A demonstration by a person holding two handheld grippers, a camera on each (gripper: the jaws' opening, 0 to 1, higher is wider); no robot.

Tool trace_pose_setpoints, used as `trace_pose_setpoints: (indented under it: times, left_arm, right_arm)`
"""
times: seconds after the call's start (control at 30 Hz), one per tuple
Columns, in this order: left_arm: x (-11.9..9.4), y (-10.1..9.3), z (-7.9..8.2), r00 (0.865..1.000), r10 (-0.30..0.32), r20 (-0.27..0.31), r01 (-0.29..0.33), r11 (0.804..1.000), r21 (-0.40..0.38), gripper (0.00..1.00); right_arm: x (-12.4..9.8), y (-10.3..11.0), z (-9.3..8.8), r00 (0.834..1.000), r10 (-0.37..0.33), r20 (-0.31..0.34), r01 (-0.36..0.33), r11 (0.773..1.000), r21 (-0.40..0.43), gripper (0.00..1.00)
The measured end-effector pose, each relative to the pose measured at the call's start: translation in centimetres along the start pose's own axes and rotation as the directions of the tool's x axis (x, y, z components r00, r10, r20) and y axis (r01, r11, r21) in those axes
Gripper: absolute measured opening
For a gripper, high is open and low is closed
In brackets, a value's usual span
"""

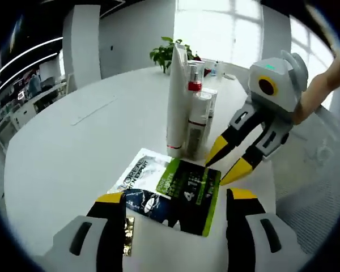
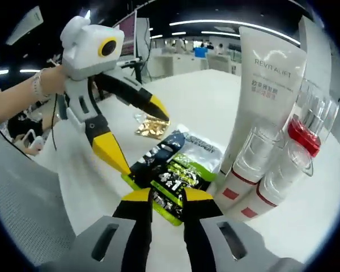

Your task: Arrange the skincare products in the storage area until every visible bottle or jar stands upright without overlapping.

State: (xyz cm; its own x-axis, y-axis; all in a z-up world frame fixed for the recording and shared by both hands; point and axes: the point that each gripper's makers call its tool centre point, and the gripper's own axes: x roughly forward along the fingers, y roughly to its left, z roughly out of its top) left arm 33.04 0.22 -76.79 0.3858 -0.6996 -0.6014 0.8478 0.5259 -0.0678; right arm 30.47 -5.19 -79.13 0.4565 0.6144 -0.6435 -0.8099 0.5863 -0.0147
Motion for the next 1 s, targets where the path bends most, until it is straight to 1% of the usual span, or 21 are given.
trace_pose_setpoints:
  times: [0.1,0.2,0.27,0.4,0.5,0.6,0.67,0.77,0.83,0.9,0.93,1.0]
  left_arm:
    - [-0.6,-0.1,0.1,1.000,0.013,0.008,-0.013,1.000,-0.020,0.70]
    - [-1.3,-0.4,0.0,1.000,0.031,0.005,-0.031,0.999,-0.039,0.74]
    - [-1.5,0.0,0.0,0.999,0.043,0.006,-0.042,0.998,-0.049,0.74]
    - [-2.4,-0.9,0.2,0.998,0.052,0.026,-0.050,0.995,-0.084,0.74]
    - [-3.1,-0.9,-0.1,0.997,0.068,0.038,-0.064,0.993,-0.095,0.76]
    - [-3.6,-1.0,-0.6,0.996,0.088,0.025,-0.085,0.992,-0.097,0.78]
    - [-4.1,-1.3,-0.7,0.994,0.104,0.025,-0.101,0.989,-0.107,0.78]
    - [-4.9,-1.3,-0.6,0.991,0.129,0.046,-0.121,0.982,-0.142,0.80]
    - [-5.4,-1.6,-0.5,0.987,0.152,0.053,-0.142,0.977,-0.158,0.81]
    - [-5.7,-1.9,-0.5,0.986,0.161,0.052,-0.151,0.976,-0.154,0.84]
    - [-6.0,-2.0,-0.6,0.984,0.171,0.050,-0.162,0.974,-0.156,0.85]
    - [-6.3,-2.5,-0.6,0.982,0.184,0.051,-0.174,0.972,-0.159,0.87]
  right_arm:
    - [-0.5,0.2,0.2,1.000,0.001,0.000,-0.001,1.000,-0.014,0.23]
    - [-1.3,0.3,0.6,1.000,-0.002,0.011,0.002,1.000,-0.022,0.25]
    - [-1.9,0.5,0.9,1.000,-0.003,0.015,0.003,1.000,-0.028,0.27]
    - [-2.9,0.7,1.1,1.000,-0.009,0.021,0.010,0.999,-0.033,0.31]
    - [-3.6,0.6,1.2,1.000,-0.020,0.024,0.021,0.999,-0.044,0.35]
    - [-4.6,0.6,1.2,0.999,-0.028,0.026,0.028,0.999,-0.024,0.39]
    - [-5.0,0.6,1.2,0.999,-0.034,0.023,0.034,0.999,-0.007,0.43]
    - [-5.8,0.4,1.0,0.999,-0.046,0.021,0.046,0.999,0.005,0.50]
    - [-6.4,0.2,0.8,0.998,-0.056,0.012,0.056,0.998,0.014,0.56]
    - [-7.0,-0.2,0.8,0.997,-0.073,0.019,0.072,0.997,0.019,0.59]
    - [-7.2,-0.4,0.8,0.997,-0.077,0.017,0.077,0.997,0.023,0.62]
    - [-7.5,-0.7,0.7,0.997,-0.081,0.010,0.081,0.996,0.037,0.65]
